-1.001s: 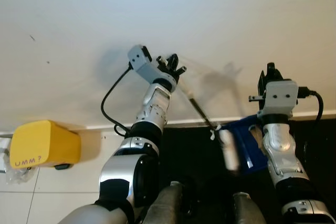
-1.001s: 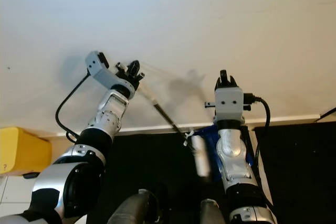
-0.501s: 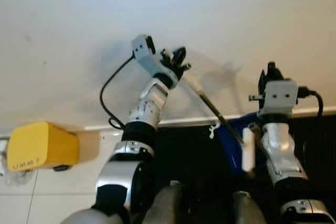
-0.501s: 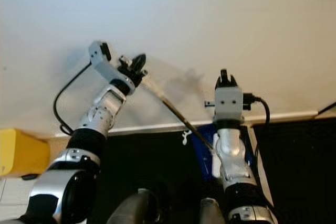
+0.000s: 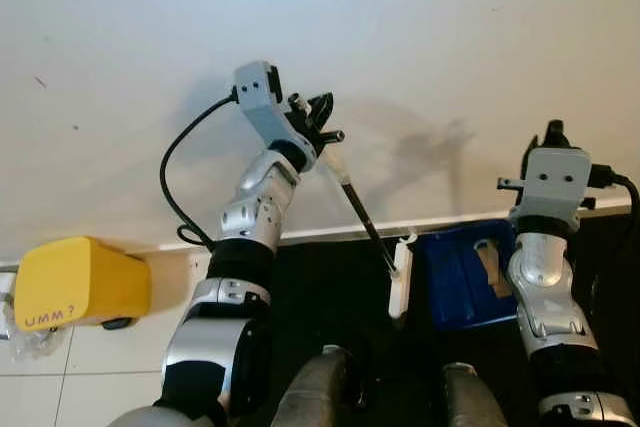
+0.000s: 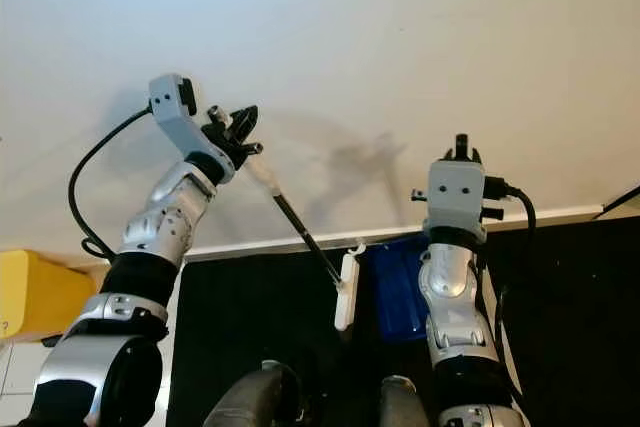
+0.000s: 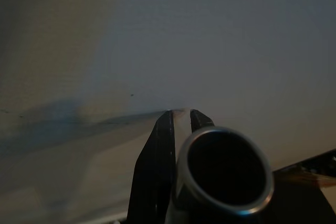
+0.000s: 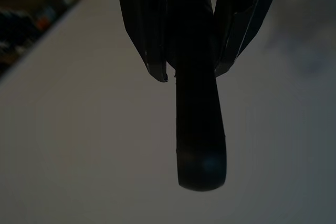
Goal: Sweep floor
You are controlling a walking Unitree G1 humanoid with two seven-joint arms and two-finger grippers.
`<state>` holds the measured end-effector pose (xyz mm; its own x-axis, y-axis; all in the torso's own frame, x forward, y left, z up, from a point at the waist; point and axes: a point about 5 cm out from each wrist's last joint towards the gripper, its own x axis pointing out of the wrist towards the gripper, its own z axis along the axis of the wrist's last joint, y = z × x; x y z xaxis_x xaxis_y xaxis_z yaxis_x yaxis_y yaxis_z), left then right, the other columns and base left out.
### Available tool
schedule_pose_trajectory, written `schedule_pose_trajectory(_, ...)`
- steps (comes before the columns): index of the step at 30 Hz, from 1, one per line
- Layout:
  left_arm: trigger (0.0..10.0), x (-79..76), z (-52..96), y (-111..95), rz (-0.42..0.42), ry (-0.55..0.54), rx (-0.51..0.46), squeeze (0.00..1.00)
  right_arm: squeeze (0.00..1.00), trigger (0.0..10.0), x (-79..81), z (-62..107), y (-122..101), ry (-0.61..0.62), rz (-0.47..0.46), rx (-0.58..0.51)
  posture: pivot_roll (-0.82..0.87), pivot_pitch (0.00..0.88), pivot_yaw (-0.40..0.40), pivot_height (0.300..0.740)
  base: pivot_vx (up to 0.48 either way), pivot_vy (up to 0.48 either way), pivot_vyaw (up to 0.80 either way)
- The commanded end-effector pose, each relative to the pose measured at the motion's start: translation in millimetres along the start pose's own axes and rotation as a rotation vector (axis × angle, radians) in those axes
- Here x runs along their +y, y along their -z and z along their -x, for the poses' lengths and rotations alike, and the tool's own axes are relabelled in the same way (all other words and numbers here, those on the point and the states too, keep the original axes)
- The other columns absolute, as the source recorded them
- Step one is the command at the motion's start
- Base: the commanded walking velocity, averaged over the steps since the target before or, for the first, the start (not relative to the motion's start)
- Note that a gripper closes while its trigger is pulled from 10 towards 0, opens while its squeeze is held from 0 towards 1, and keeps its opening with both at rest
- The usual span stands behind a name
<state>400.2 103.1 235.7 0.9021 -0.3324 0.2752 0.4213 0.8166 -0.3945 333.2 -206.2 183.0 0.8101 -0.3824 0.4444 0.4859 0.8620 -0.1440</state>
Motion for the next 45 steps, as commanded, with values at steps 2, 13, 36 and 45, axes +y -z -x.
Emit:
schedule_pose_trajectory(2, 10.0, 15.6, 2.7, -2.5, -0.011, -0.104, -0.025, 0.36, 0.00, 10.0, -4.1, 15.9, 24.2, 0.022, 0.044, 0.120, 0.05, 0.445, 0.249, 0.740, 0.000, 0.000, 0.00)
schedule_pose_trajectory(13, 10.0, 25.6, -3.3, -43.9, -0.138, -0.128, -0.123, 0.36, 0.00, 10.0, 5.2, 17.7, 22.7, -0.024, 0.032, 0.111, 0.07, 0.443, 0.257, 0.740, 0.000, 0.000, 0.00)
schedule_pose_trajectory(36, 10.0, -27.1, -17.2, 34.9, 0.318, -0.044, 0.055, 0.40, 0.00, 10.0, 16.8, 21.2, 17.6, -0.070, -0.018, 0.095, 0.04, 0.472, 0.261, 0.740, 0.000, 0.000, 0.00)
schedule_pose_trajectory(45, 10.0, -36.4, -17.2, -2.2, 0.306, 0.225, 0.009, 0.38, 0.00, 10.0, 13.4, 20.2, 20.5, -0.063, -0.025, 0.105, 0.08, 0.467, 0.264, 0.740, 0.000, 0.000, 0.00)
